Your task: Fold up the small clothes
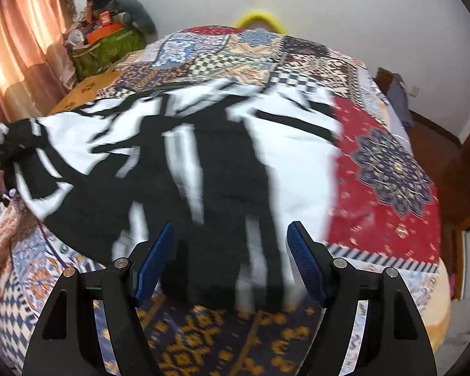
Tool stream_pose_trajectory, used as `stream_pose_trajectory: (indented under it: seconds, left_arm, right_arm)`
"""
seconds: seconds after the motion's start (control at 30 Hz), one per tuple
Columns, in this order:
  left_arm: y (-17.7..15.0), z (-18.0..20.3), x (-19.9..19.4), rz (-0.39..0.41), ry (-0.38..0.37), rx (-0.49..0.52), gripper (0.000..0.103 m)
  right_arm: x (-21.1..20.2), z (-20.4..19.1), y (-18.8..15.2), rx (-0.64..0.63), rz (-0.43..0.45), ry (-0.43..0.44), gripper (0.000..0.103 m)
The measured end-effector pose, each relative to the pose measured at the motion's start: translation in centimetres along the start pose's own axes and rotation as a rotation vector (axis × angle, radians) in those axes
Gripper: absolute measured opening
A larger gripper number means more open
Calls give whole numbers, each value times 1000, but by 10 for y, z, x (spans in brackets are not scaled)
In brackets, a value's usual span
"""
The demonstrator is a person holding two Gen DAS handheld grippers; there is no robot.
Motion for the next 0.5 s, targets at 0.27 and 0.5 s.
stream_pose_trajectory:
  seconds: [0.27, 0.5]
  left_arm:
    - [18, 17, -29, 105, 74, 89, 11]
    - [47, 86, -36, 163, -11, 205, 10]
  right_arm:
    - [22, 2, -20, -6, -69, -3, 71]
    - [28, 11, -21, 50, -86, 65, 71]
Point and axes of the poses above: each gripper's, at about its wrist camera, not at the fingertips, and x roughly the way its jaws point, z to its right, y to its top, the point moved 2 cm from there along x, roughly the way its jaws point, and after that the axes turned 3 degrees about -y, right-handed, at the moved point
